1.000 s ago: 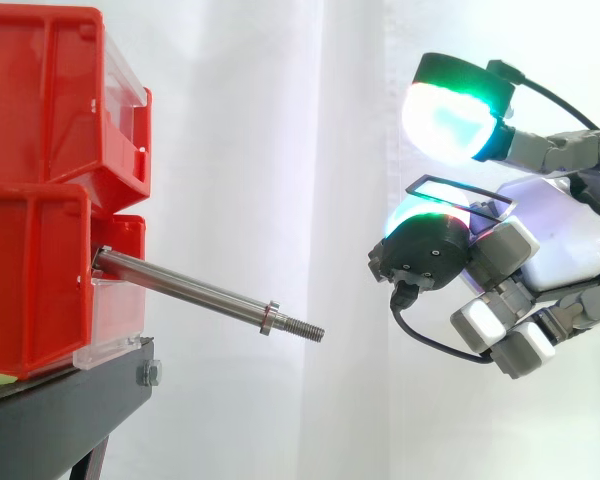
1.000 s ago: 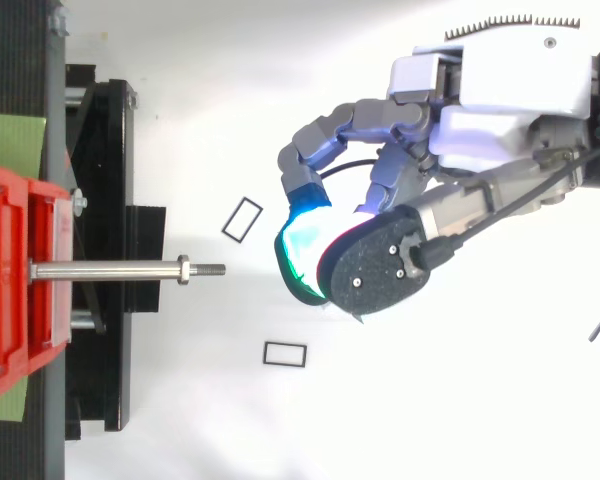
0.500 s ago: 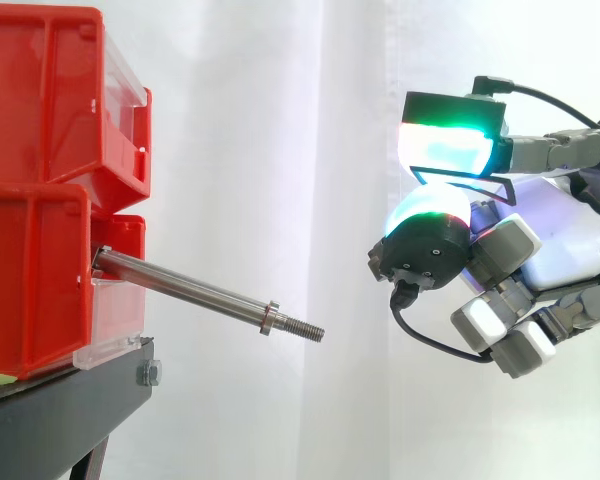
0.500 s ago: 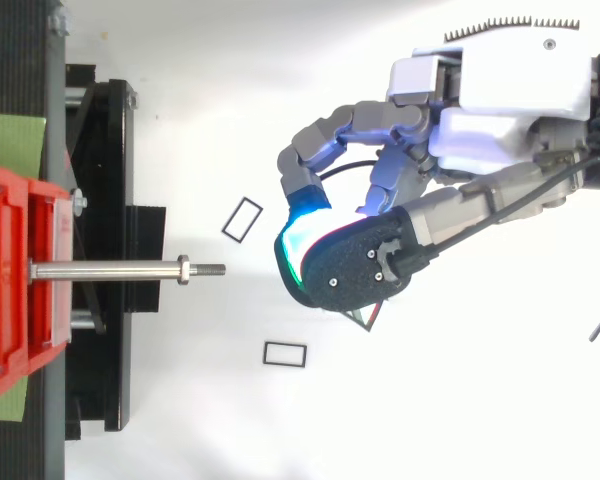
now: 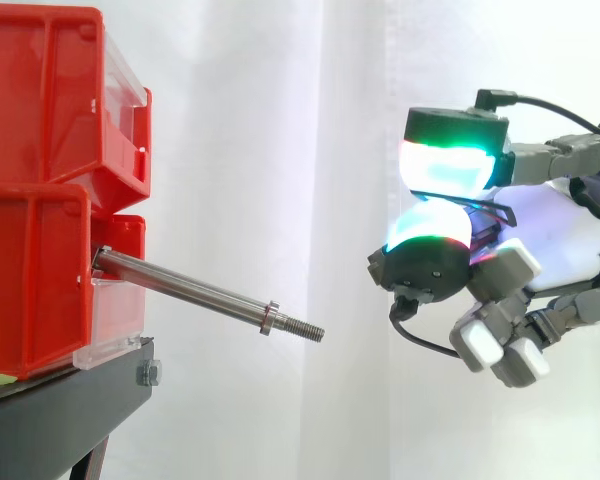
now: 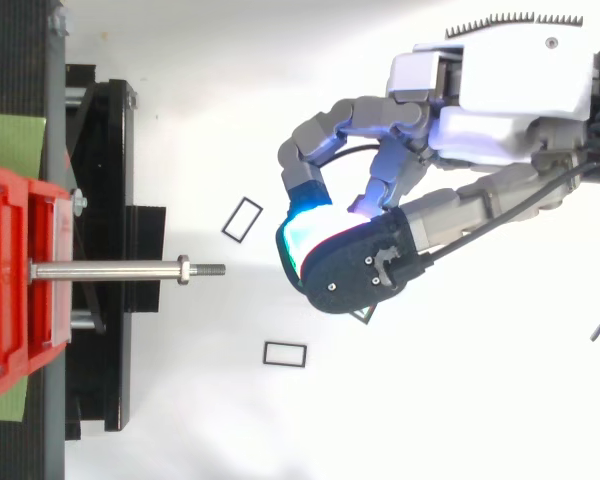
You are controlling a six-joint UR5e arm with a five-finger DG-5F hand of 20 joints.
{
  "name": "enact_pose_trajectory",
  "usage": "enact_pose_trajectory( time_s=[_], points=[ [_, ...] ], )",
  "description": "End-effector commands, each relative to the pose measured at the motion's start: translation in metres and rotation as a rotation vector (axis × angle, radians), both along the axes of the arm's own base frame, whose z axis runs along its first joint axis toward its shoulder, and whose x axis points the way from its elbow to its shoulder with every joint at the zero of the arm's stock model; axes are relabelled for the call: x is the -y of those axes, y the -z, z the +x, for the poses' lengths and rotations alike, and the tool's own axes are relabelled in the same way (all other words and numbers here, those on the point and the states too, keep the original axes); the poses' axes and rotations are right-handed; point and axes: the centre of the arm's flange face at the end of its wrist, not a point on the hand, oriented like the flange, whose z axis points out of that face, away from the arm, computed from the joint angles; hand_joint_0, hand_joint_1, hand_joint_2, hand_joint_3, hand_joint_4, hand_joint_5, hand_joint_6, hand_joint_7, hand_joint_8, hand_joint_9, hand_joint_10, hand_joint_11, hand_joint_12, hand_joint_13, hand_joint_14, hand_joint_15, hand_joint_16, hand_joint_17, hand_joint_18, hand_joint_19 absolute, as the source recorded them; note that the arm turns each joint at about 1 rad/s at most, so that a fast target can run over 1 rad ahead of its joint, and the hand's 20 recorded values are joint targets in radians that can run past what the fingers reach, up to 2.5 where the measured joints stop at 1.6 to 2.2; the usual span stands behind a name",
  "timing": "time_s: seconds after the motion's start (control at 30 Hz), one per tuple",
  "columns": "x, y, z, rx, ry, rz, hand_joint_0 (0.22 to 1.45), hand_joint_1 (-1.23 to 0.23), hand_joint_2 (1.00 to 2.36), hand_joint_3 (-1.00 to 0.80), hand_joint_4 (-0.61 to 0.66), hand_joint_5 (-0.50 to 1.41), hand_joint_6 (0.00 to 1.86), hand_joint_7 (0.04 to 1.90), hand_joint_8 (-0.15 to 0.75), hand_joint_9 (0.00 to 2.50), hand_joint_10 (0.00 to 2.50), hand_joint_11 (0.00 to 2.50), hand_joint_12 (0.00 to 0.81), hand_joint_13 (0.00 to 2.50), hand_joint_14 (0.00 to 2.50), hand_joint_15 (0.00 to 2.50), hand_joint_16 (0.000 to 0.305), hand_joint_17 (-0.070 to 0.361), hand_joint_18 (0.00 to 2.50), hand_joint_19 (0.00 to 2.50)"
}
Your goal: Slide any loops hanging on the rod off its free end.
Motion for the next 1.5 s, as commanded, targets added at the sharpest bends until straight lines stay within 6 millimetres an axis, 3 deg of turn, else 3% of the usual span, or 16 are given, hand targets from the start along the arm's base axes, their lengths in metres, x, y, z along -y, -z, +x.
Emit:
enact_pose_trajectory(
  time_s=[0.0, 0.3, 0.57, 0.87, 1.07, 1.47],
  points=[
    [0.003, 0.0, 0.0, 0.002, -0.037, -0.189, 0.57, -0.72, 1.03, 0.02, 0.05, -0.15, 0.86, 1.48, 0.365, 1.2, 0.02, 0.67, 0.4, 0.94, 0.01, 0.32, 0.066, 0.148, 0.89, 0.64],
    [-0.001, -0.009, -0.003, 0.004, -0.095, -0.44, 0.57, -0.73, 1.03, 0.06, 0.02, -0.14, 0.87, 1.48, 0.363, 1.19, 0.02, 0.68, 0.396, 0.93, 0.01, 0.32, 0.065, 0.147, 0.88, 0.64],
    [-0.002, -0.004, -0.01, -0.05, -0.12, -0.496, 0.57, -0.73, 1.03, 0.06, 0.01, -0.14, 0.87, 1.48, 0.361, 1.2, 0.02, 0.68, 0.397, 0.93, 0.01, 0.32, 0.065, 0.146, 0.88, 0.64],
    [-0.002, 0.02, -0.017, -0.063, -0.099, -0.378, 0.57, -0.72, 1.03, 0.06, 0.03, -0.14, 0.87, 1.47, 0.368, 1.21, 0.02, 0.67, 0.401, 0.93, 0.01, 0.31, 0.067, 0.15, 0.89, 0.64],
    [-0.004, 0.018, -0.012, -0.025, -0.034, -0.137, 0.57, -0.72, 1.03, 0.06, 0.03, -0.14, 0.87, 1.46, 0.366, 1.21, 0.02, 0.67, 0.406, 0.93, 0.01, 0.32, 0.067, 0.151, 0.89, 0.64],
    [-0.005, 0.017, -0.012, -0.022, -0.022, -0.063, 0.57, -0.72, 1.03, 0.05, 0.03, -0.14, 0.87, 1.46, 0.368, 1.21, 0.02, 0.68, 0.406, 0.93, 0.01, 0.32, 0.067, 0.151, 0.89, 0.64]
  ],
)
